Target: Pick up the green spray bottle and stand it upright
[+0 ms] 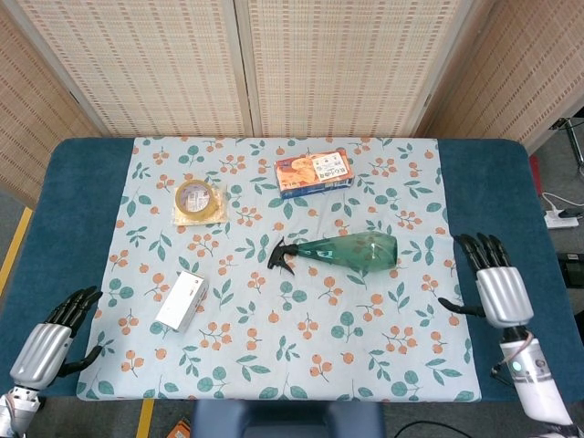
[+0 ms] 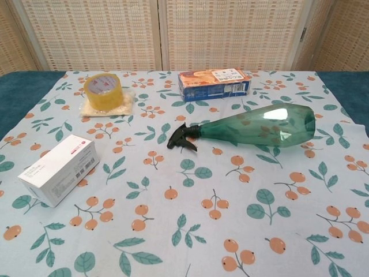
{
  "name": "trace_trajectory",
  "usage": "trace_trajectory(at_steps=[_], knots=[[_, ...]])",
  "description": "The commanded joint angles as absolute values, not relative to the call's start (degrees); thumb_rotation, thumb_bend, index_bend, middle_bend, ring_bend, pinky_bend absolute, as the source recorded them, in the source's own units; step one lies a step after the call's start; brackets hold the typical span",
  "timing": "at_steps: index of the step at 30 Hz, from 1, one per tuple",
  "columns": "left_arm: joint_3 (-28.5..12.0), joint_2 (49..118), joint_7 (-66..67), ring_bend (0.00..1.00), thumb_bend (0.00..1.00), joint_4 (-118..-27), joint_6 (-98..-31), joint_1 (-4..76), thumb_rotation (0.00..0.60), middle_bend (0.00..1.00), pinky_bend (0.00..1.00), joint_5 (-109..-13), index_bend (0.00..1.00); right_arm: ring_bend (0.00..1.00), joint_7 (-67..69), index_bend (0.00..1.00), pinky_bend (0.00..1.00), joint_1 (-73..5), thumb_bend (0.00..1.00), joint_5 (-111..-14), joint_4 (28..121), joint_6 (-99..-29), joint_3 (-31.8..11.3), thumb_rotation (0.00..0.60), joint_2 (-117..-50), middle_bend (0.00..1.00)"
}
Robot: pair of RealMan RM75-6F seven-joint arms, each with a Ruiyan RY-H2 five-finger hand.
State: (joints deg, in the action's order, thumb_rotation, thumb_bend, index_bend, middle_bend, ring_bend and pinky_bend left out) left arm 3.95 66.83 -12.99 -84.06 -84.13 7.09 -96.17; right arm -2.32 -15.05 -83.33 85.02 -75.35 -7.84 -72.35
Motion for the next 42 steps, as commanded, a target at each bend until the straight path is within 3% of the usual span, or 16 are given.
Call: trace_trajectory(at_steps=[1,6,10,14,19,25,31,36,42], knots=[[4.0,66.7,-12.7,0.0,0.26,-84.3,-83.9,7.0,0.6,0.0,0.16,-95.6,0.0,0.0,-10.4,0.17,0.0,-24.5,0.0,-74.4,93.4,-63.8,-15.1,0.6,-68.7,0.12],[3.7,66.5,-12.3,0.0,0.26,-84.7,-83.0,7.0,0.6,0.0,0.17,-94.0,0.0,0.0,-21.2,0.26,0.0,-33.2,0.0,-71.4,94.5,-60.2,-19.0,0.6,-73.1,0.17],[3.7,66.1,-13.0,0.0,0.26,-84.8,-82.6,7.0,0.6,0.0,0.17,-93.5,0.0,0.0,-35.6,0.3,0.0,-39.5,0.0,-60.8,96.2,-57.6,-20.6,0.6,-76.6,0.17],[3.6,65.9,-13.0,0.0,0.26,-84.9,-82.3,6.8,0.6,0.0,0.16,-92.4,0.0,0.0,-58.4,0.33,0.0,-46.3,0.0,-46.7,97.4,-64.6,-19.9,0.6,-82.6,0.17],[3.5,65.5,-12.2,0.0,0.26,-85.8,-81.8,6.7,0.6,0.0,0.16,-91.5,0.0,0.0,-73.8,0.39,0.0,-52.3,0.0,-37.5,94.9,-74.0,-18.6,0.6,-92.0,0.18],[3.6,65.3,-12.4,0.0,0.26,-86.1,-81.1,6.9,0.6,0.0,0.16,-91.4,0.0,0.0,-78.6,0.4,0.0,-56.6,0.0,-34.7,87.3,-81.4,-18.8,0.6,-103.4,0.19],[3.7,65.1,-13.6,0.0,0.26,-86.0,-80.9,7.1,0.6,0.0,0.16,-91.6,0.0,0.0,-83.9,0.39,0.0,-59.0,0.0,-31.5,79.2,-86.2,-19.7,0.6,-110.5,0.19],[3.8,65.0,-14.4,0.0,0.26,-85.9,-81.1,7.1,0.6,0.0,0.16,-92.0,0.0,0.0,-84.5,0.38,0.0,-59.4,0.0,-30.4,73.8,-85.3,-19.8,0.6,-113.0,0.19],[3.8,65.0,-15.1,0.0,0.26,-85.7,-80.9,7.2,0.6,0.0,0.16,-92.0,0.0,0.0,-82.1,0.27,0.0,-59.7,0.0,-29.9,68.8,-81.4,-20.9,0.6,-115.8,0.19]])
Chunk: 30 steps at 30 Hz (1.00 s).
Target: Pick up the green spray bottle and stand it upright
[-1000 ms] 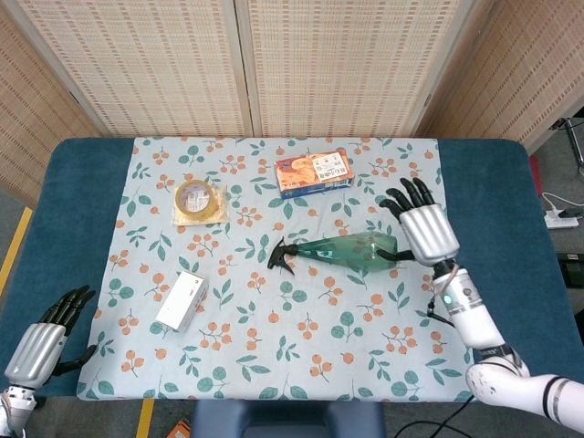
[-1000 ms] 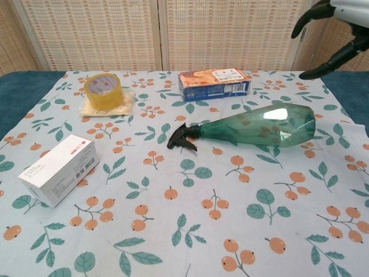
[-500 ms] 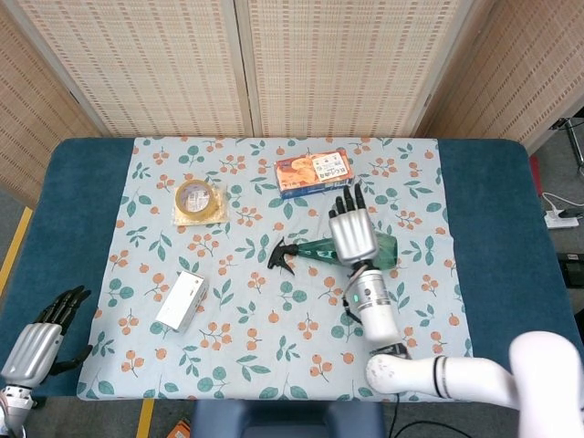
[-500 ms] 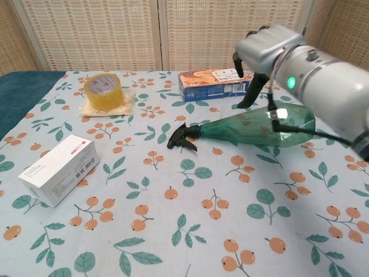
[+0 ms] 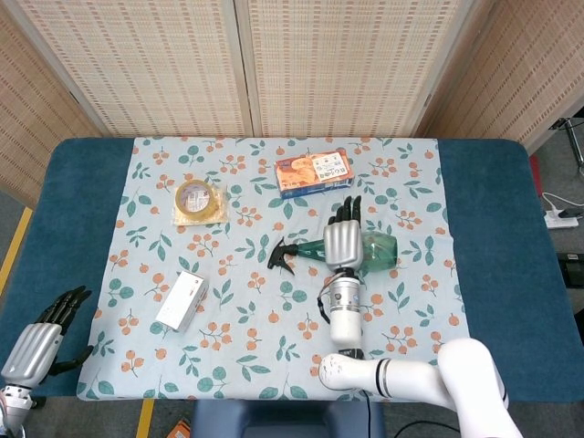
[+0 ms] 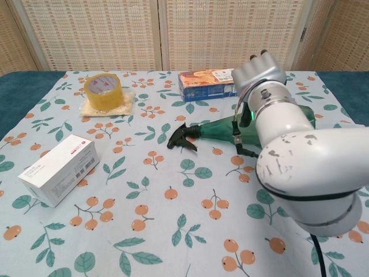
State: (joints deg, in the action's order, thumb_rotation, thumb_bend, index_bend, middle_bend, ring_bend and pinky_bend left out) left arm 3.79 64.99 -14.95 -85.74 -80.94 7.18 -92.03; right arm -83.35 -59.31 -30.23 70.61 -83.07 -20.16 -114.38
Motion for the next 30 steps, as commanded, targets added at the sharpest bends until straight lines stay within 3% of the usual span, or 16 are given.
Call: trace_trajectory(at_steps=[1,19,24,30], knots=[[3.8,65.0,-15.1,0.0,0.26,-85.6,-80.9,7.2,0.6,0.0,0.16,-92.0,0.0,0.0,-81.6,0.26,0.0,-59.9,0.0,-30.0,68.2,-80.8,-21.2,0.6,-116.3,0.19],[3.9,64.8,-16.6,0.0,0.26,-85.4,-80.0,7.6,0.6,0.0,0.16,-91.6,0.0,0.0,-78.2,0.26,0.0,-62.6,0.0,-30.9,51.2,-71.3,-23.2,0.6,-124.7,0.19],[3.8,64.7,-17.1,0.0,0.26,-85.4,-79.5,7.7,0.6,0.0,0.16,-91.2,0.0,0.0,-76.0,0.29,0.0,-62.9,0.0,-32.6,46.8,-68.5,-23.0,0.6,-126.8,0.19],[3.9,64.6,-17.6,0.0,0.26,-85.4,-79.3,7.7,0.6,0.0,0.16,-91.2,0.0,0.0,-75.2,0.39,0.0,-62.9,0.0,-35.1,42.3,-67.0,-22.5,0.6,-128.3,0.19]])
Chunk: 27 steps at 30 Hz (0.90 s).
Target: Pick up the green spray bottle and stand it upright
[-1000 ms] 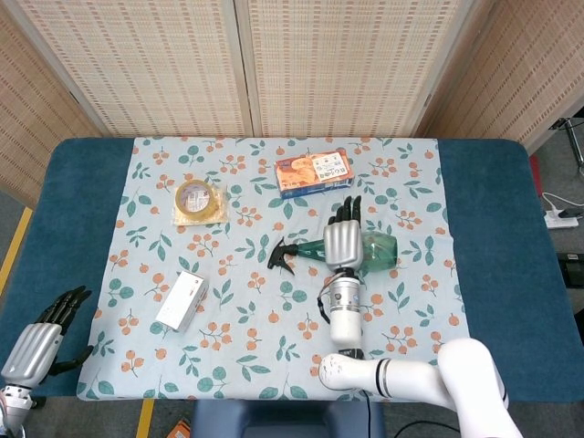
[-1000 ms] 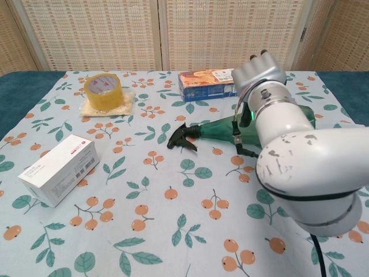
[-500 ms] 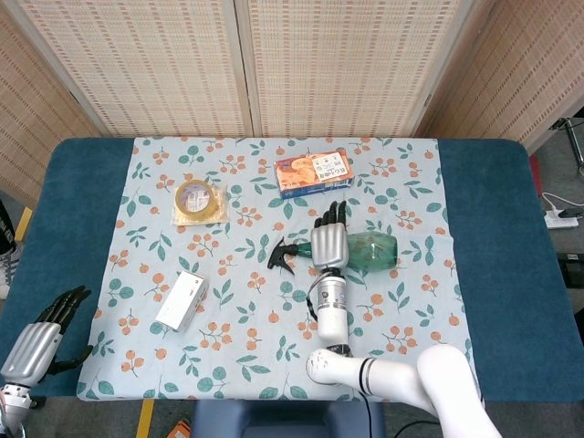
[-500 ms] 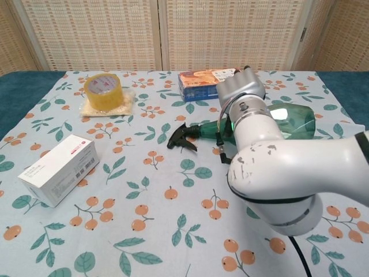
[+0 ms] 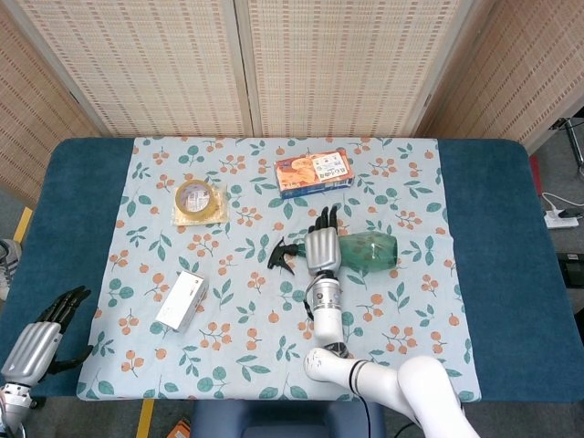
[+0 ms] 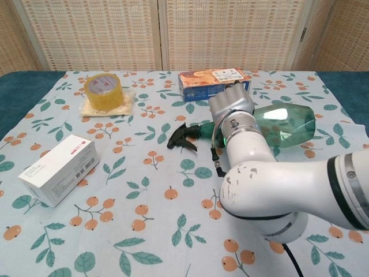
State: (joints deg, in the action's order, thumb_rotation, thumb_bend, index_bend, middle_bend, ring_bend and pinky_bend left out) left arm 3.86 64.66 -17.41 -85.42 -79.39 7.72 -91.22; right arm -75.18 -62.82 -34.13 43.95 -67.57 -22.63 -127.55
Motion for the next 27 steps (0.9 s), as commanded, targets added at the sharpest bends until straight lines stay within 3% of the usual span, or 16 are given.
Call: trace_trajectory(at_steps=[1,13,22,27], knots=[[3.9,64.6,-17.7,0.0,0.26,-85.4,-79.3,7.7,0.6,0.0,0.16,-91.2,0.0,0.0,-75.5,0.4,0.0,-63.0,0.0,-35.6,41.5,-66.9,-22.4,0.6,-128.5,0.19],[4.0,64.4,-18.6,0.0,0.26,-85.4,-79.0,7.8,0.6,0.0,0.16,-91.2,0.0,0.0,-82.3,0.41,0.0,-63.0,0.0,-35.6,39.5,-66.7,-24.4,0.6,-128.3,0.19],[4.1,64.3,-19.0,0.0,0.26,-85.5,-78.9,7.9,0.6,0.0,0.16,-91.2,0.0,0.0,-82.7,0.66,0.0,-62.0,0.0,-37.6,39.0,-65.9,-23.6,0.6,-128.5,0.21],[4.1,64.2,-19.2,0.0,0.26,-85.6,-78.9,7.8,0.6,0.0,0.16,-91.1,0.0,0.0,-82.6,0.7,0.0,-61.7,0.0,-38.9,39.5,-66.0,-23.5,0.6,-128.3,0.21]])
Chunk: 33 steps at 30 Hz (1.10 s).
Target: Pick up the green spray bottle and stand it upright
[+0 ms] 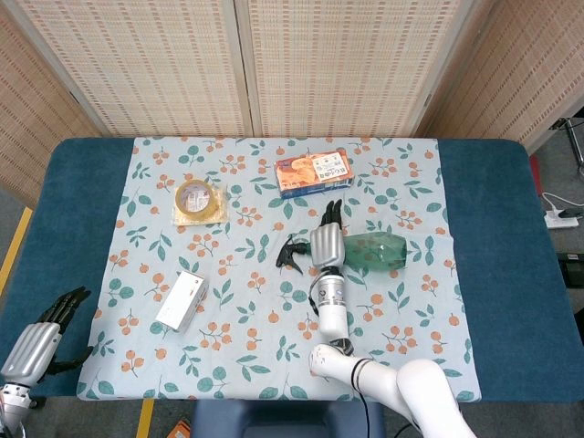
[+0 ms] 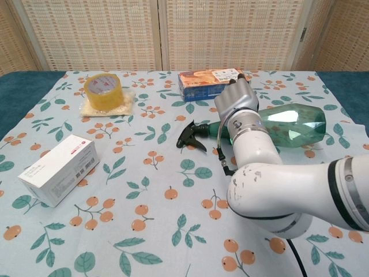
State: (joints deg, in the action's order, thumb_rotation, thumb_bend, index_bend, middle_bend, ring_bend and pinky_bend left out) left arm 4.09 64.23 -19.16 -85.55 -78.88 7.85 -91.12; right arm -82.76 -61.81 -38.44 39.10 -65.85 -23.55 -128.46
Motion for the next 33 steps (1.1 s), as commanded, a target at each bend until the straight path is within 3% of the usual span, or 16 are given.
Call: trace_trajectory(at_steps=[1,7,16,26,33], knots=[[4.1,64.2,-19.2,0.0,0.26,-85.6,-78.9,7.8,0.6,0.0,0.16,-91.1,0.0,0.0,-82.5,0.71,0.0,-61.6,0.0,-39.2,39.7,-66.0,-23.6,0.6,-128.1,0.21],[4.1,64.2,-19.3,0.0,0.26,-85.6,-78.6,7.9,0.6,0.0,0.16,-91.0,0.0,0.0,-79.6,0.75,0.0,-61.6,0.0,-43.2,44.8,-68.4,-23.7,0.6,-125.0,0.23],[4.2,64.1,-19.1,0.0,0.26,-85.9,-78.3,7.9,0.6,0.0,0.16,-90.8,0.0,0.0,-74.8,0.8,0.0,-59.8,0.0,-47.9,63.9,-75.2,-27.0,0.6,-115.5,0.26],[4.3,63.9,-18.7,0.0,0.26,-86.4,-77.9,8.0,0.6,0.0,0.17,-90.7,0.0,0.01,-72.3,0.86,0.0,-55.6,0.05,-47.8,84.5,-81.8,-29.4,0.6,-106.8,0.29],[4.4,63.9,-18.4,0.0,0.26,-86.4,-77.9,7.9,0.6,0.0,0.17,-90.8,0.0,0.02,-65.4,0.87,0.0,-52.0,0.06,-44.5,93.7,-84.2,-31.1,0.6,-104.5,0.31]])
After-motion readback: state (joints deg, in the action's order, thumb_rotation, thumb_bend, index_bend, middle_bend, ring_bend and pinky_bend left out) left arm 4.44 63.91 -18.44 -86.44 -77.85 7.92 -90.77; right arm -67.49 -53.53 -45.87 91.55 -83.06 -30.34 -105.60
